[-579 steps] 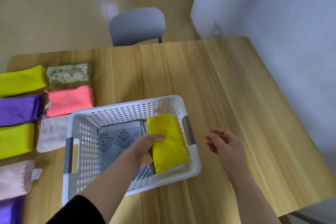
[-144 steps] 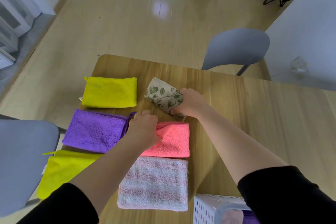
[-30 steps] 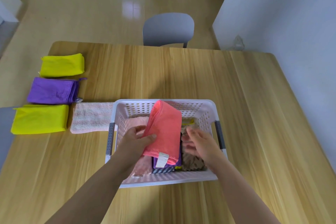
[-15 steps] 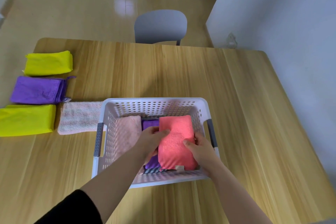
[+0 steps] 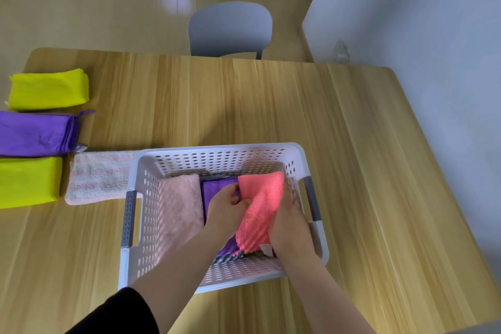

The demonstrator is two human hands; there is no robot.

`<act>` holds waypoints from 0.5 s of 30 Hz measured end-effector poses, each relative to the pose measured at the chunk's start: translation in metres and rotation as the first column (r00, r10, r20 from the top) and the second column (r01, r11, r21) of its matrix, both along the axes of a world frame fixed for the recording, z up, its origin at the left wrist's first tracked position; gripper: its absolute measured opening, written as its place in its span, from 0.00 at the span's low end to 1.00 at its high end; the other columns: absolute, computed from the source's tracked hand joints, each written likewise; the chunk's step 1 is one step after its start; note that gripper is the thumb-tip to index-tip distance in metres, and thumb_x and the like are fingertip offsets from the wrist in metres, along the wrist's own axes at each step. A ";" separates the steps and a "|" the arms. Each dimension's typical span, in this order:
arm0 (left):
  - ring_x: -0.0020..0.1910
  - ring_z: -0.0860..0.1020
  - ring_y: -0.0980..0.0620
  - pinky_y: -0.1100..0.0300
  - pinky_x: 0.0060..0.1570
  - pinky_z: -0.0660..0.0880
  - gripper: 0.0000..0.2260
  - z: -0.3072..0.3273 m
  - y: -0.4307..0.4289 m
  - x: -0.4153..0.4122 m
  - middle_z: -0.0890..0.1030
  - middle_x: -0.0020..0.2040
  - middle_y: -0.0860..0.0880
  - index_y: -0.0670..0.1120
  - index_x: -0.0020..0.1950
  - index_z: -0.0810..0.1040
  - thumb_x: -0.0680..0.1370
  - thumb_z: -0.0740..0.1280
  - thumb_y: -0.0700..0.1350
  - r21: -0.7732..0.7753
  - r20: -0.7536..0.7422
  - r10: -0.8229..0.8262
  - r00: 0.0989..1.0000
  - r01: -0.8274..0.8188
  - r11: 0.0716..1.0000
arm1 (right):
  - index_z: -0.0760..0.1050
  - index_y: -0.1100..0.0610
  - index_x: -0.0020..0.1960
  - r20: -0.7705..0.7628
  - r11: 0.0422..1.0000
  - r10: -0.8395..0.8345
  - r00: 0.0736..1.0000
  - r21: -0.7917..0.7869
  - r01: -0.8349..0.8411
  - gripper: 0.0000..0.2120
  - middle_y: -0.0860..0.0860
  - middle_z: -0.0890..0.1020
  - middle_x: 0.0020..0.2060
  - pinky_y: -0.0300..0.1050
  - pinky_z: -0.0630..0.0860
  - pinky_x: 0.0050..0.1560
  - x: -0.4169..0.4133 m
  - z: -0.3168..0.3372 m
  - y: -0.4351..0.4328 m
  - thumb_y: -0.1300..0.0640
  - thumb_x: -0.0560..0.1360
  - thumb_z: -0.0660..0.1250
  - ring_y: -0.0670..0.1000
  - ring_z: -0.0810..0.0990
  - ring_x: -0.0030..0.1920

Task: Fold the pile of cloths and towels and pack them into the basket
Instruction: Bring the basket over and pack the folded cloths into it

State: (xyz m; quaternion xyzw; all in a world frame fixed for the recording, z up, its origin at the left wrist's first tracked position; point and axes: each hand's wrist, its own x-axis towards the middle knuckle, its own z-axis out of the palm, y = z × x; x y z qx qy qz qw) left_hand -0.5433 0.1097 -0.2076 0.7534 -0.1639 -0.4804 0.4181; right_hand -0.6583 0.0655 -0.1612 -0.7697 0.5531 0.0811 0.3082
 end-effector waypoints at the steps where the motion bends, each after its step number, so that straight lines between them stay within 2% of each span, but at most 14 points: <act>1: 0.54 0.78 0.52 0.57 0.61 0.73 0.19 0.001 0.000 -0.002 0.81 0.54 0.50 0.45 0.65 0.75 0.74 0.67 0.35 -0.031 0.002 -0.001 1.000 0.002 1.000 | 0.34 0.56 0.77 0.012 1.000 0.000 1.000 0.003 0.000 0.41 0.52 0.52 0.77 0.41 0.66 0.66 -0.001 0.002 -0.002 0.65 0.77 0.60 0.50 0.61 0.74; 4: 0.55 0.77 0.56 0.66 0.57 0.70 0.27 -0.001 0.003 -0.002 0.79 0.53 0.55 0.50 0.72 0.67 0.74 0.66 0.34 -0.058 0.043 -0.013 0.999 0.015 0.998 | 0.35 0.56 0.77 0.015 1.000 0.015 1.000 -0.021 -0.014 0.41 0.52 0.52 0.77 0.40 0.64 0.66 -0.003 0.006 -0.005 0.67 0.76 0.60 0.51 0.60 0.74; 6: 0.59 0.76 0.54 0.62 0.61 0.69 0.32 -0.006 0.006 0.001 0.79 0.56 0.53 0.52 0.75 0.59 0.75 0.67 0.36 -0.030 0.069 -0.038 0.997 0.040 0.999 | 0.36 0.56 0.77 -0.001 1.000 0.011 1.000 -0.025 -0.011 0.42 0.53 0.53 0.77 0.41 0.61 0.69 -0.002 0.004 -0.005 0.69 0.75 0.60 0.51 0.57 0.75; 8: 0.63 0.74 0.52 0.54 0.66 0.68 0.33 -0.010 0.005 0.004 0.78 0.62 0.50 0.51 0.77 0.56 0.75 0.67 0.38 -0.006 0.095 -0.069 0.993 0.070 0.998 | 0.38 0.55 0.78 -0.016 0.998 0.001 1.000 -0.060 -0.002 0.37 0.54 0.55 0.76 0.44 0.61 0.71 0.002 0.000 -0.004 0.68 0.77 0.55 0.52 0.57 0.75; 10: 0.64 0.74 0.50 0.50 0.66 0.68 0.31 -0.013 0.003 0.005 0.76 0.64 0.49 0.50 0.76 0.58 0.75 0.67 0.38 -0.001 0.123 -0.080 0.989 0.081 0.997 | 0.42 0.55 0.78 0.002 0.991 0.013 1.000 -0.132 -0.013 0.33 0.55 0.55 0.76 0.47 0.61 0.72 0.004 -0.003 -0.001 0.68 0.78 0.51 0.52 0.56 0.75; 12: 0.61 0.76 0.49 0.51 0.64 0.71 0.26 -0.014 0.002 0.006 0.78 0.61 0.50 0.49 0.72 0.66 0.74 0.67 0.39 -0.012 0.157 -0.087 0.984 0.090 0.996 | 0.50 0.55 0.77 0.030 0.981 0.055 0.998 -0.188 -0.048 0.30 0.54 0.58 0.75 0.47 0.64 0.71 0.002 -0.006 0.001 0.68 0.78 0.54 0.52 0.57 0.75; 14: 0.57 0.78 0.51 0.54 0.61 0.73 0.23 -0.017 0.001 0.007 0.80 0.57 0.50 0.48 0.68 0.69 0.74 0.69 0.40 -0.027 0.174 -0.085 0.981 0.091 0.995 | 0.54 0.53 0.76 0.015 0.981 0.094 0.995 -0.170 -0.090 0.28 0.53 0.63 0.72 0.47 0.67 0.67 0.000 -0.010 -0.001 0.65 0.78 0.57 0.52 0.62 0.72; 15: 0.56 0.78 0.52 0.57 0.59 0.72 0.22 -0.017 0.000 0.007 0.80 0.55 0.51 0.48 0.67 0.69 0.74 0.69 0.41 -0.028 0.176 -0.078 0.981 0.084 0.996 | 0.52 0.52 0.76 -0.024 0.986 0.103 0.994 -0.129 -0.105 0.29 0.53 0.62 0.73 0.48 0.66 0.68 0.000 -0.013 -0.002 0.63 0.79 0.58 0.53 0.61 0.73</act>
